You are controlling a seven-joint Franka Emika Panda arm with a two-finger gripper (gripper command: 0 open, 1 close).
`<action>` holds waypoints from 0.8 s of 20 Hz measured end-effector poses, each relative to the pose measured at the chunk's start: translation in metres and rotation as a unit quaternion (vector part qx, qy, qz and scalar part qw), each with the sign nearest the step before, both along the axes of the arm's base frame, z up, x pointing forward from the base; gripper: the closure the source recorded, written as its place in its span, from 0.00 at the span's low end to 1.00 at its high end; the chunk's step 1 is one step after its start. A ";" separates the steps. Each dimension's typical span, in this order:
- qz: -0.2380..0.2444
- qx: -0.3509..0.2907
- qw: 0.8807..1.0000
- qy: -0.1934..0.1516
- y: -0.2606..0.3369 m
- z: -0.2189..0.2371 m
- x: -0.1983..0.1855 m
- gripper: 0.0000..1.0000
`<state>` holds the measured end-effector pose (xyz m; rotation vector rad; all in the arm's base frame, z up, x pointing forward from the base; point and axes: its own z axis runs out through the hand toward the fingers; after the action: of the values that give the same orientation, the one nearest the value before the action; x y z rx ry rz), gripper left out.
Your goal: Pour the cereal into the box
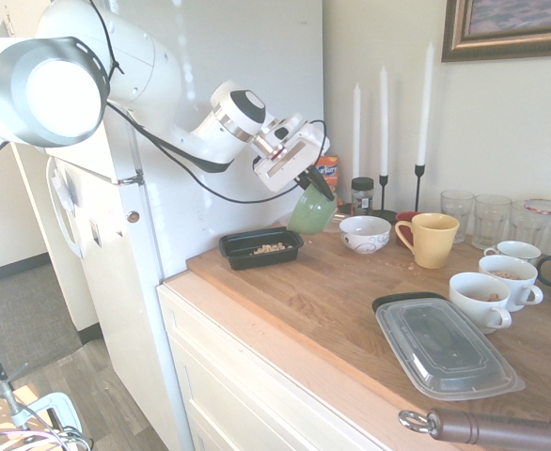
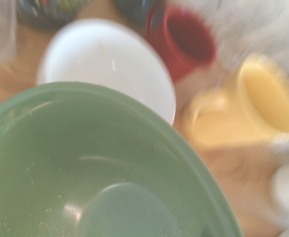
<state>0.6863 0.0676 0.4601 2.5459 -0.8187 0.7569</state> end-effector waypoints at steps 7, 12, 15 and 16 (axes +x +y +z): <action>-0.043 0.218 0.973 0.064 -0.110 0.006 0.001 1.00; -0.067 0.370 0.922 0.097 -0.140 -0.021 -0.007 1.00; -0.082 0.424 0.895 0.111 -0.161 -0.043 -0.013 1.00; -0.088 0.428 0.892 0.114 -0.168 -0.052 -0.015 1.00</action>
<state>0.6711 -0.1003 0.4082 3.1284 -1.5233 -0.0116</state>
